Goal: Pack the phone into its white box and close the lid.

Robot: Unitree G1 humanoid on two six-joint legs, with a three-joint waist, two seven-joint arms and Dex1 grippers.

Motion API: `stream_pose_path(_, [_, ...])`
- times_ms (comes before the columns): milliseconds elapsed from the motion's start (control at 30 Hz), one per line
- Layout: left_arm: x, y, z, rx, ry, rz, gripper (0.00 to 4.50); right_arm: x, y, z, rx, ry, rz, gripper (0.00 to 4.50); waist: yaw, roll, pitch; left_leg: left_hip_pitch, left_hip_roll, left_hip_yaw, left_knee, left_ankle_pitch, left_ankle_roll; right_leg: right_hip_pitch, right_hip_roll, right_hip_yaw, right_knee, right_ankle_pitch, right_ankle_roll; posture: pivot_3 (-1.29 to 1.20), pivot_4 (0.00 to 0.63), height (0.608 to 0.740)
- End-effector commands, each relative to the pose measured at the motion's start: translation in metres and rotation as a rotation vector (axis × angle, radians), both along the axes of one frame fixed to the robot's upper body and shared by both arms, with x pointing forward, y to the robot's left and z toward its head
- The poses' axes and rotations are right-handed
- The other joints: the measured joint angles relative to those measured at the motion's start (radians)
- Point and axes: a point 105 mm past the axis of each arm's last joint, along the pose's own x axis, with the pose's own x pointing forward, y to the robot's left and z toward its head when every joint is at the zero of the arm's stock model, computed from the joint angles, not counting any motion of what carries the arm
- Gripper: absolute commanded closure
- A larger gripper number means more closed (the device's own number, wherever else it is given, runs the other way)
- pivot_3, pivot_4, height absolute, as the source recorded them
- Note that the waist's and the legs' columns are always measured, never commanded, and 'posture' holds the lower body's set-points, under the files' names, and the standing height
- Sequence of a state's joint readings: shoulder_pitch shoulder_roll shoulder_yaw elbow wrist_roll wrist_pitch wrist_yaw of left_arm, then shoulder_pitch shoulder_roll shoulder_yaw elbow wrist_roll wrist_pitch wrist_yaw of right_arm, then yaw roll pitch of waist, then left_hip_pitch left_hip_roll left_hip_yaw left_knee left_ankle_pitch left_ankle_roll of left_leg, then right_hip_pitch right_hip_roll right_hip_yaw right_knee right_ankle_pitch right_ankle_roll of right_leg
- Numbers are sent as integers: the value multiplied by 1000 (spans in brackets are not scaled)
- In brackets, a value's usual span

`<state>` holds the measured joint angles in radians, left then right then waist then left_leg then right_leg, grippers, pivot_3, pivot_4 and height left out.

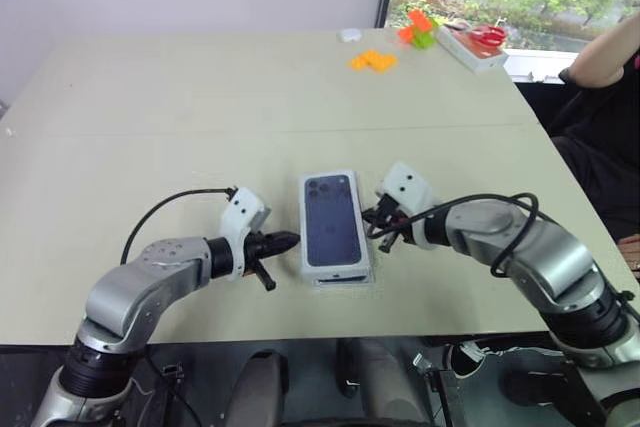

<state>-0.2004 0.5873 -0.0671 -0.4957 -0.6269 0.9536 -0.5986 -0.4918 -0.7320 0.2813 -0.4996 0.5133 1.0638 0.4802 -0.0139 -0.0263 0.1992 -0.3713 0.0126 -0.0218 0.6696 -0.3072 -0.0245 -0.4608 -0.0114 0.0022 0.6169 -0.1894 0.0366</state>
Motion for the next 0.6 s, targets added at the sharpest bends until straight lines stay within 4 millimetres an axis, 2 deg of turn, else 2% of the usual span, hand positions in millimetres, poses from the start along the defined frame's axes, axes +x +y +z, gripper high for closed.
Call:
stream_pose_path(33, [-12,-12,8,-33,-16,-84,4500,-15,13,7,17,-13,101,4470,0,0,0,0,0,0,0,0,0,0,0,0,0,0,0,0,150,730])
stream_pose_path(233, [-14,-14,6,-19,-19,-100,4500,-25,12,4,3,6,138,4470,0,0,0,0,0,0,0,0,0,0,0,0,0,0,1,0,150,730])
stream_pose_path(600, [-17,-21,11,-22,-35,-144,4500,-29,9,0,-11,21,139,4470,1,0,0,0,0,0,1,0,0,1,0,0,0,0,0,0,150,730])
